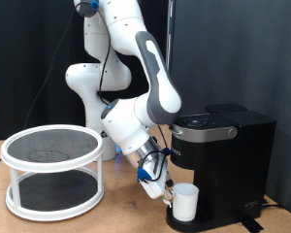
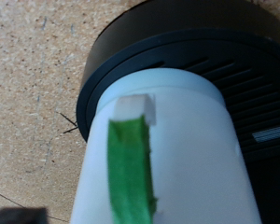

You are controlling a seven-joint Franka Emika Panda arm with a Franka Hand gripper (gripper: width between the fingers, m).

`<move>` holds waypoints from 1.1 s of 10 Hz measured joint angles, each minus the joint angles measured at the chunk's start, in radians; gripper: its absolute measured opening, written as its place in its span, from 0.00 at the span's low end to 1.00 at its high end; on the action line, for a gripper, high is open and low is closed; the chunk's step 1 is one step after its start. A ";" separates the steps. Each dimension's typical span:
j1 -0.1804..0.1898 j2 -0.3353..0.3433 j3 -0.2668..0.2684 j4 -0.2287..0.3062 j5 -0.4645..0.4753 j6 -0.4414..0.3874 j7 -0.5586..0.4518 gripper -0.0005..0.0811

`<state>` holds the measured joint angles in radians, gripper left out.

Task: Make a cup of coffee with the keurig machine

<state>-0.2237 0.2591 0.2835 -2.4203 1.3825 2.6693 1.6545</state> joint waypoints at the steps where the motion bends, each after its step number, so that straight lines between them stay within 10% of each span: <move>1: -0.006 -0.003 -0.005 -0.009 -0.015 -0.016 0.002 0.71; 3: -0.028 -0.029 -0.024 -0.054 -0.072 -0.077 0.001 0.87; 11: -0.101 -0.177 -0.051 -0.172 -0.079 -0.299 -0.096 0.91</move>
<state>-0.3246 0.0825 0.2325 -2.5921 1.3037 2.3701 1.5583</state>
